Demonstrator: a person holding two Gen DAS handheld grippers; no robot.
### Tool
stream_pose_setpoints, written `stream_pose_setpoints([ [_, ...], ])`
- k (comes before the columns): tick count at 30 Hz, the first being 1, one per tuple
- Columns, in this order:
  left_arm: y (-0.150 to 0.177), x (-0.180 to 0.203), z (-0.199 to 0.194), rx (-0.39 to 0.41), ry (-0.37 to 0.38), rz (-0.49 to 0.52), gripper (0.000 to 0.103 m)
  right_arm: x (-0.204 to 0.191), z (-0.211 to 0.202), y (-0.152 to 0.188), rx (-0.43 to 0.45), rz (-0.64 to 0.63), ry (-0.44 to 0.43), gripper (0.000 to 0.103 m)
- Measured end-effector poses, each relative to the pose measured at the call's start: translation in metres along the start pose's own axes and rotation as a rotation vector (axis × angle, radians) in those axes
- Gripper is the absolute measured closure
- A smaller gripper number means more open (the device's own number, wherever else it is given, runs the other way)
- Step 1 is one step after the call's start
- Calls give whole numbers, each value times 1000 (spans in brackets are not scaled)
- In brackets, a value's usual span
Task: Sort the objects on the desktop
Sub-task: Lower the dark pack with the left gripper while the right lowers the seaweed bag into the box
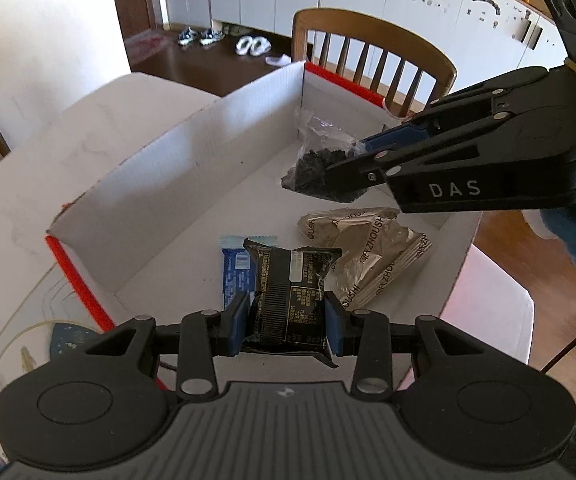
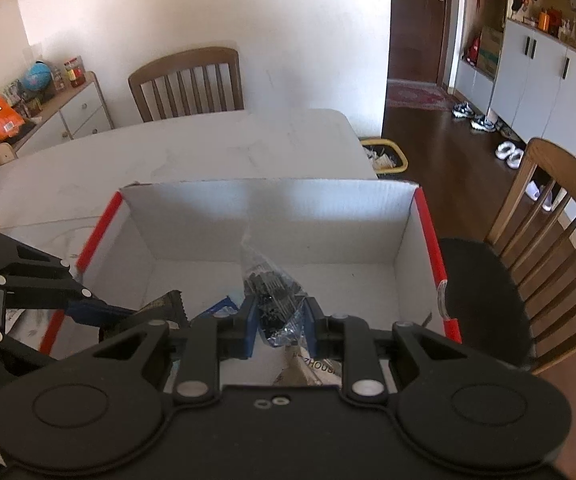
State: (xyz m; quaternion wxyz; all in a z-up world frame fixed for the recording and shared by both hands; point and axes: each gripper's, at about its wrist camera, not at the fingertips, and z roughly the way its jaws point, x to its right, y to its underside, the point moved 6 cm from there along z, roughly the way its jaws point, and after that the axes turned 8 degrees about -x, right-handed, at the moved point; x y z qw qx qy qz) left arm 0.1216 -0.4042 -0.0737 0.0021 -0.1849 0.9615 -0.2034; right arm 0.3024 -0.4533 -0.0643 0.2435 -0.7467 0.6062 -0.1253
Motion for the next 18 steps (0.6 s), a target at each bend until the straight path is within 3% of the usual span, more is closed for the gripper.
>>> stream_pose_setpoints([
  [18,-21,-2,44,-135,-9,81,66,21,45,-21,-88,49,38,80],
])
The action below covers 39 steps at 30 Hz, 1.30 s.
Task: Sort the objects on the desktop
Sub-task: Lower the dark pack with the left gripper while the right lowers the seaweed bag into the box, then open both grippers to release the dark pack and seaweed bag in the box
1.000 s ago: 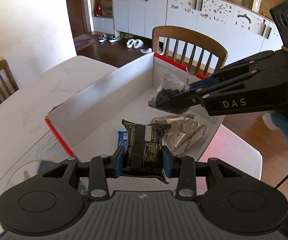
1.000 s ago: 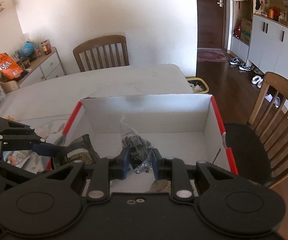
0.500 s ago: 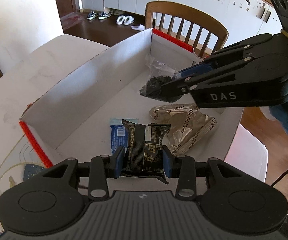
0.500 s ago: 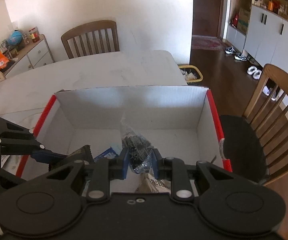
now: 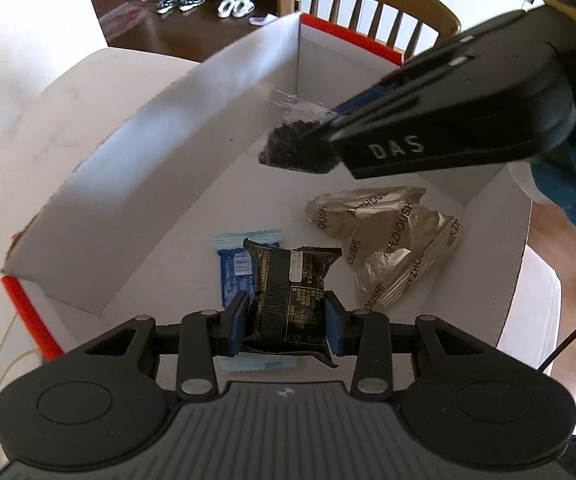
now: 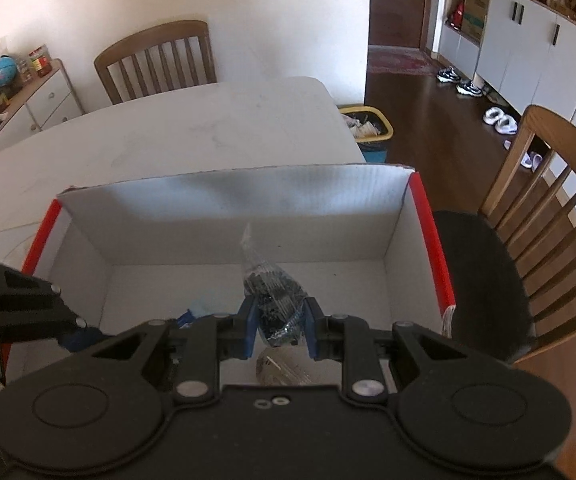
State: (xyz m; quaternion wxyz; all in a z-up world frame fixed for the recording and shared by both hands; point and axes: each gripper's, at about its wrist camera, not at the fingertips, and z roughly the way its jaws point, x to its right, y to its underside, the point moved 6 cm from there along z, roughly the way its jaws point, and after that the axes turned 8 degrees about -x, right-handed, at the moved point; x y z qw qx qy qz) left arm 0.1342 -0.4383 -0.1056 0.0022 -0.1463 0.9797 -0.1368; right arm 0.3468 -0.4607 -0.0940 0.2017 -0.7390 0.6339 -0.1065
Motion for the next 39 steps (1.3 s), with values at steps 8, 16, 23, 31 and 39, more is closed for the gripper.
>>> stream_pose_setpoints([
  [8,-9,3,15,-36,-8,12,66,1,13,0,-25,8,29,80],
  [16,-9,1,23,-60,-16,22,66,5,26,5,-60,33,28,80],
  [23,-12,-1,23,-73,-7,13,66,9,30,2,-101,53,19,80],
  [31,-15,-2,22,-80,-1,7,65,11,35,0,-125,61,26,77],
  [39,-11,-1,19,-79,7,3,57,14,33,2,-125,68,34,72],
])
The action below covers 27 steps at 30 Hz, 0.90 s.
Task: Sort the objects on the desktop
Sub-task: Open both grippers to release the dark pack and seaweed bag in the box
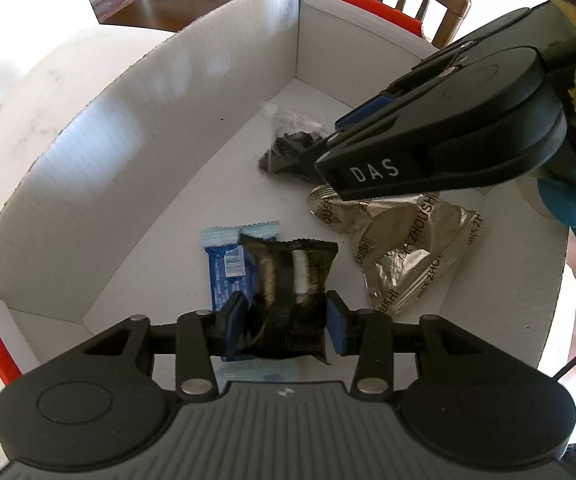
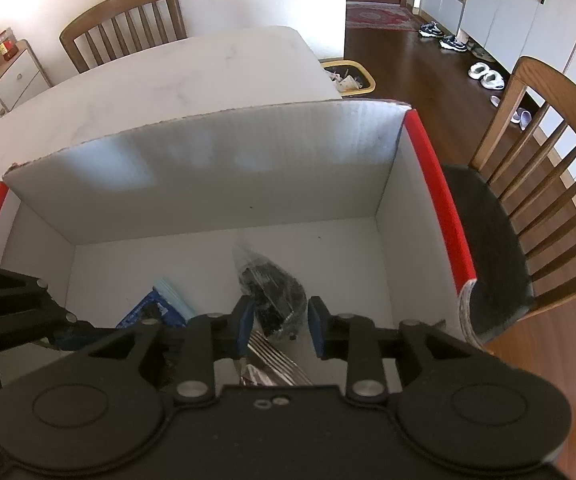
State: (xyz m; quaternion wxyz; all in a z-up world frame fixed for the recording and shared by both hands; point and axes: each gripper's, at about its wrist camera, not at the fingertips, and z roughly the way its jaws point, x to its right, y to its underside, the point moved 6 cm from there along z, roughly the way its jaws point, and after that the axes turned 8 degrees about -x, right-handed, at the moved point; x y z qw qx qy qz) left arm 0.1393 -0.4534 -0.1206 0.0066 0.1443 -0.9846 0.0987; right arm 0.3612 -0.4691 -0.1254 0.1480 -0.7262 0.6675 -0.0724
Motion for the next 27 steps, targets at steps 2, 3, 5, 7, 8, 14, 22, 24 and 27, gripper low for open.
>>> stream_pose_setpoints([
  [2,1,1,-2,7,4,-1,50,1,-2,1,5,8,1,67],
  [3,2,1,-4,12,4,-2,49,1,-3,1,8,9,0,66],
  [5,3,1,-6,18,4,-8,49,1,-5,3,14,8,-1,65],
  [7,3,1,-10,24,2,-12,49,1,-8,5,19,8,-2,65],
  [8,4,1,-12,28,1,-14,49,1,-10,5,23,7,-3,65],
  [14,10,-1,-29,63,3,-34,49,-1,-20,10,37,0,-4,61],
  [22,15,0,-41,125,10,-76,49,-7,-45,15,80,-22,-28,59],
  [24,17,0,-45,143,11,-88,49,-9,-52,17,95,-33,-32,59],
  [27,23,-1,-54,163,9,-107,49,-11,-61,21,112,-37,-46,59],
])
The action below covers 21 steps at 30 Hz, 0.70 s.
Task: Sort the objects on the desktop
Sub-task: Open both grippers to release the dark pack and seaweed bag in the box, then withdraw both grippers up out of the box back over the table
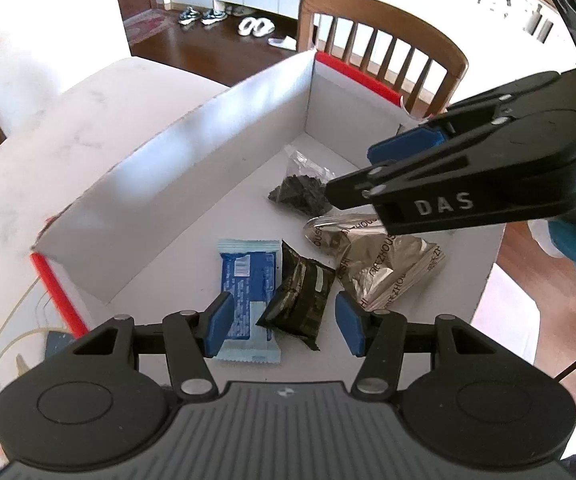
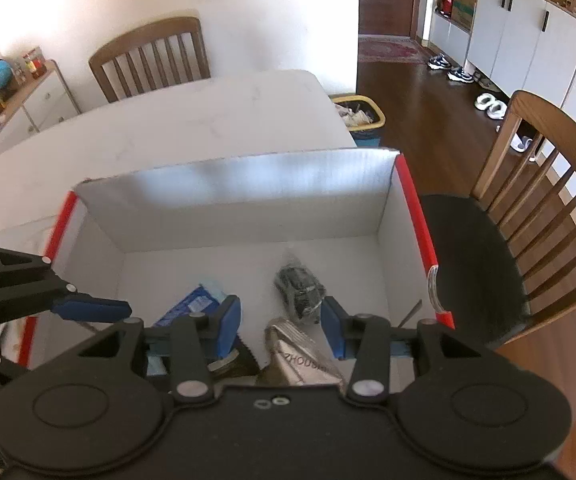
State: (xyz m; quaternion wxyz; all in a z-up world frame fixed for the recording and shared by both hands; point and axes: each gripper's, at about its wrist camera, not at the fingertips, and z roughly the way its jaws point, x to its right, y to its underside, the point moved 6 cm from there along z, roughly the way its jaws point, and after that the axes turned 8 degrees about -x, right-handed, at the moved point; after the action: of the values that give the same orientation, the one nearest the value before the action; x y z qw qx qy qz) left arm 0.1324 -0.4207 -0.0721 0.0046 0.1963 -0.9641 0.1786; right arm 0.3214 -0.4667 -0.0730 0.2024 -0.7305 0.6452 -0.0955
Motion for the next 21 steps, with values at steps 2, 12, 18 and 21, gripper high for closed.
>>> stream_pose_setpoints([
  [2,3,0,-6,13,1,-9,49,-5,-7,4,10,-5,-2,59],
  [12,18,3,-36,82,5,-54,49,-17,-36,13,56,-20,-40,58],
  [18,30,5,-53,123,-3,-86,49,-27,-47,21,101,-33,-40,58],
  [21,37,5,-61,143,-11,-101,49,-31,-49,27,106,-42,-51,58],
])
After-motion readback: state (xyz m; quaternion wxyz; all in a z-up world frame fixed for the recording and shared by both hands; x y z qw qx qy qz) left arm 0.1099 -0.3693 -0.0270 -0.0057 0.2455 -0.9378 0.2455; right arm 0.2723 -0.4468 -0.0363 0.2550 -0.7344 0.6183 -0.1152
